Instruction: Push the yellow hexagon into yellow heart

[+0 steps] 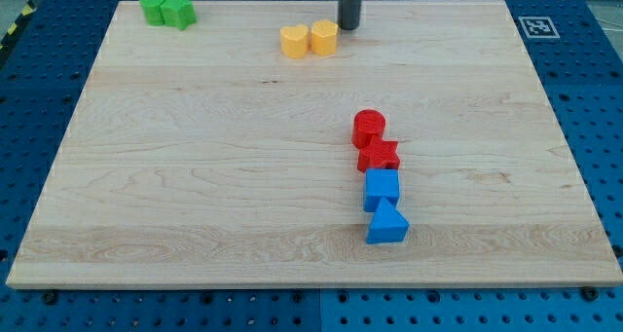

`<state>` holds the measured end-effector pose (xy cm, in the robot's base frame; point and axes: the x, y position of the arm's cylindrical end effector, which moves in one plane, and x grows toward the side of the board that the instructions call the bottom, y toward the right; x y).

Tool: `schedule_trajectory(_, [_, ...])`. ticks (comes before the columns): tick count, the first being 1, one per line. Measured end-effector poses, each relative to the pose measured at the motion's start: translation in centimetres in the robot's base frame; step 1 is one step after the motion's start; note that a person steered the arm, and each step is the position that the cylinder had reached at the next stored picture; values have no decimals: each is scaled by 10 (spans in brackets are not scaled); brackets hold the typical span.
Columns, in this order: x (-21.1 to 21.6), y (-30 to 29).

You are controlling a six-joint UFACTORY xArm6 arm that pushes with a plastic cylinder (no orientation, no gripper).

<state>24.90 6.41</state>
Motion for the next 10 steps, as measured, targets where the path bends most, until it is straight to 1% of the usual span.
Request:
schedule_trajectory(1, [10,13])
schedule_trajectory(2, [23,13])
schedule_trajectory(6, [23,-48])
schedule_trajectory(10, [23,-74])
